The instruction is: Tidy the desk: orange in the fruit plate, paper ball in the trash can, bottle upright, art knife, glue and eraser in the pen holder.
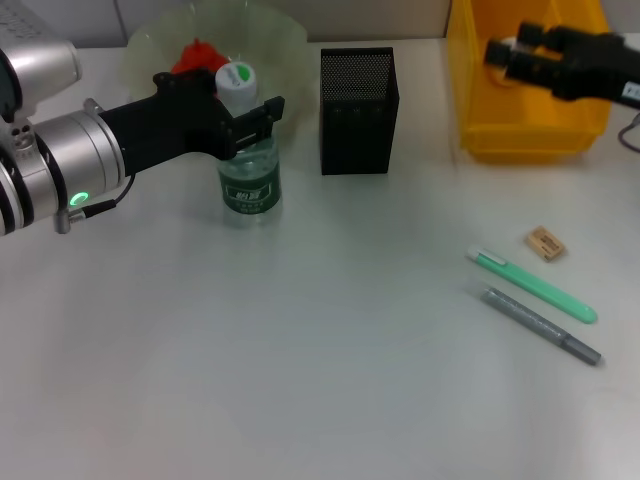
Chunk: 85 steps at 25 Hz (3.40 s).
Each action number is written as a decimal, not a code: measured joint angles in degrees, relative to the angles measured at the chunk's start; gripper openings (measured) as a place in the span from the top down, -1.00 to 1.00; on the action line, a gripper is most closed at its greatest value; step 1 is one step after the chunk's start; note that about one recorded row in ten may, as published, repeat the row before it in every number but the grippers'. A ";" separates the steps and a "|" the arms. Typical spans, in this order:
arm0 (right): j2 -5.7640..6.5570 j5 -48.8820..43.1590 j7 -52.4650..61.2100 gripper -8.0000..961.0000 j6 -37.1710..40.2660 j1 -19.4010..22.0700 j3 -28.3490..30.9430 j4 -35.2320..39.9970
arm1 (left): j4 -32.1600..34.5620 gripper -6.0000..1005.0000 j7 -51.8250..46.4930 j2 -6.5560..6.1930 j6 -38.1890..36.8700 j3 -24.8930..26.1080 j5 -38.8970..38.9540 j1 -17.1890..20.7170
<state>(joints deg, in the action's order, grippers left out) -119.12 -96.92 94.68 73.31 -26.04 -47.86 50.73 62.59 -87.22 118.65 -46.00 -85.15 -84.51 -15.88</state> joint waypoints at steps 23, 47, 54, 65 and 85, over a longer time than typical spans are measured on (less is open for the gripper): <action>-0.27 -44.55 30.63 -0.37 11.67 -6.16 -15.44 17.88 | 1.66 -0.31 0.15 -0.09 -0.04 0.35 0.94 -1.52; -0.08 -48.29 32.81 0.06 5.38 -10.53 -19.82 5.99 | 1.72 -0.31 0.30 -0.09 -0.23 1.57 1.01 -1.23; -0.06 -48.28 32.84 0.14 4.47 -10.87 -19.82 5.00 | 1.74 -0.30 0.30 -0.09 -0.22 1.57 1.14 -1.00; 0.03 -48.28 32.85 0.32 4.21 -10.96 -19.82 4.19 | 2.20 -0.30 0.08 -0.09 -0.23 1.57 1.19 -1.00; 0.13 -50.92 33.60 0.60 5.82 -12.38 -17.49 3.29 | 2.99 -0.30 -0.23 -0.09 -0.41 1.57 1.19 -0.66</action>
<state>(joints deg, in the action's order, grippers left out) -118.98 -147.84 128.28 79.13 -38.42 -65.34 54.02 65.58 -87.45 118.56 -46.41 -83.58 -83.32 -16.53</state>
